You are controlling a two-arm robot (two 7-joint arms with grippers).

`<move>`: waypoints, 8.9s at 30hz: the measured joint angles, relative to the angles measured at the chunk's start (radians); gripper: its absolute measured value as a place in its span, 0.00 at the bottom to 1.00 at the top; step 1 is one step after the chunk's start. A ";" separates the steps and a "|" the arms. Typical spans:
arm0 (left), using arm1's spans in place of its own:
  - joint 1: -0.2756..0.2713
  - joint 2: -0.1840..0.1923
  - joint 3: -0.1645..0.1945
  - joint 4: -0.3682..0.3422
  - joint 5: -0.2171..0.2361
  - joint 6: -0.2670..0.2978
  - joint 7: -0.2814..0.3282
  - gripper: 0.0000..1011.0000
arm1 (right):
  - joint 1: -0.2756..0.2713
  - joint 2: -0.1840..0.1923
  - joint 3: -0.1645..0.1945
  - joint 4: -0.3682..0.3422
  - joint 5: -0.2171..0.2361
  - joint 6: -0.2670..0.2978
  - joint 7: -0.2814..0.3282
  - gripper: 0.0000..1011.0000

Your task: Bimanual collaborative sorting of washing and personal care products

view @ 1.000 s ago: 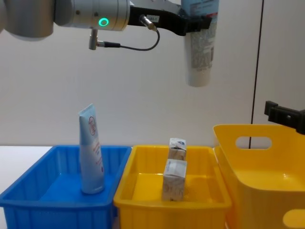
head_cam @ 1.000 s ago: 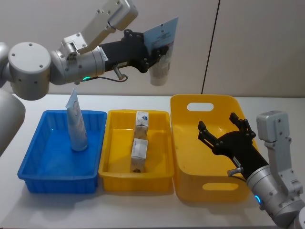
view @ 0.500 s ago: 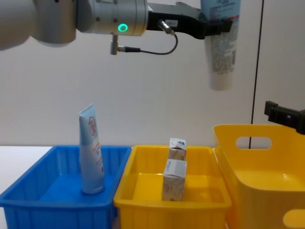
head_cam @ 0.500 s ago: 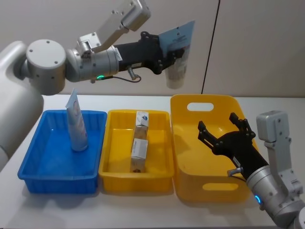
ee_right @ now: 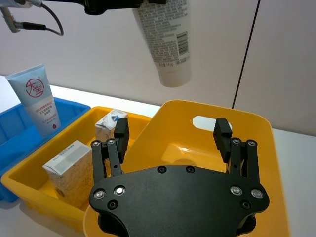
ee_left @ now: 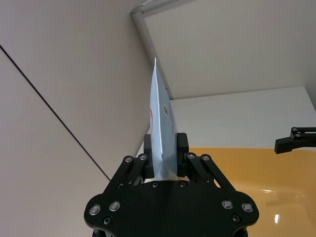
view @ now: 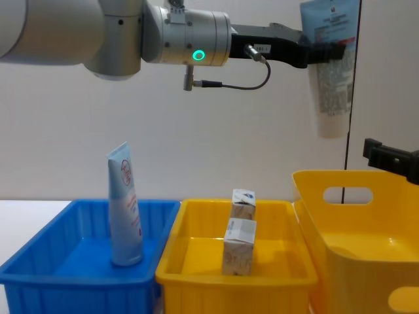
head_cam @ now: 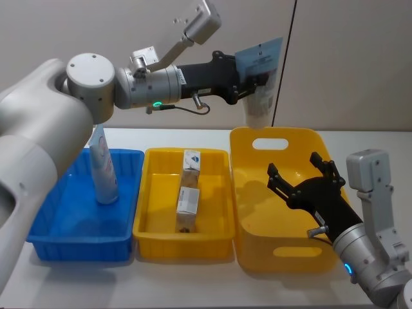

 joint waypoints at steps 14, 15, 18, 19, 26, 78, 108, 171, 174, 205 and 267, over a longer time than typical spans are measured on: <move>-0.076 -0.069 0.031 0.192 -0.050 -0.077 -0.050 0.24 | 0.000 0.000 0.000 0.000 0.000 0.000 0.000 0.99; -0.081 -0.074 0.033 0.204 -0.053 -0.081 -0.053 0.24 | 0.000 0.000 0.000 0.000 0.000 0.000 0.000 0.99; -0.086 -0.079 0.036 0.218 -0.057 -0.087 -0.057 0.24 | 0.000 0.000 0.000 0.000 0.000 0.000 0.000 0.99; -0.089 -0.082 0.037 0.226 -0.059 -0.091 -0.059 0.24 | 0.000 0.000 0.000 0.000 0.000 0.000 0.000 0.99; -0.100 -0.092 0.041 0.253 -0.066 -0.102 -0.066 0.24 | 0.000 0.000 0.000 0.000 0.000 0.000 0.000 0.99; 0.203 0.226 0.037 -0.467 -0.050 0.221 0.261 0.99 | 0.000 0.000 0.000 0.000 0.000 0.000 0.000 0.99; 0.458 0.358 -0.049 -0.809 -0.003 0.326 0.495 0.99 | 0.000 0.000 0.000 0.000 0.000 0.000 0.000 0.99; 1.000 0.458 -0.248 -1.252 0.171 0.349 0.941 0.99 | 0.003 -0.007 -0.003 0.002 -0.001 0.001 0.005 0.99; 1.000 0.458 -0.248 -1.252 0.171 0.349 0.941 0.99 | 0.005 -0.010 -0.004 0.002 -0.001 0.003 0.007 0.99; 1.001 0.457 -0.248 -1.252 0.171 0.349 0.940 0.99 | 0.044 -0.091 -0.103 -0.131 0.051 0.368 0.031 0.99; 1.001 0.457 -0.248 -1.252 0.171 0.349 0.940 0.99 | 0.219 -0.202 -0.212 -0.011 -0.072 0.715 -0.066 0.99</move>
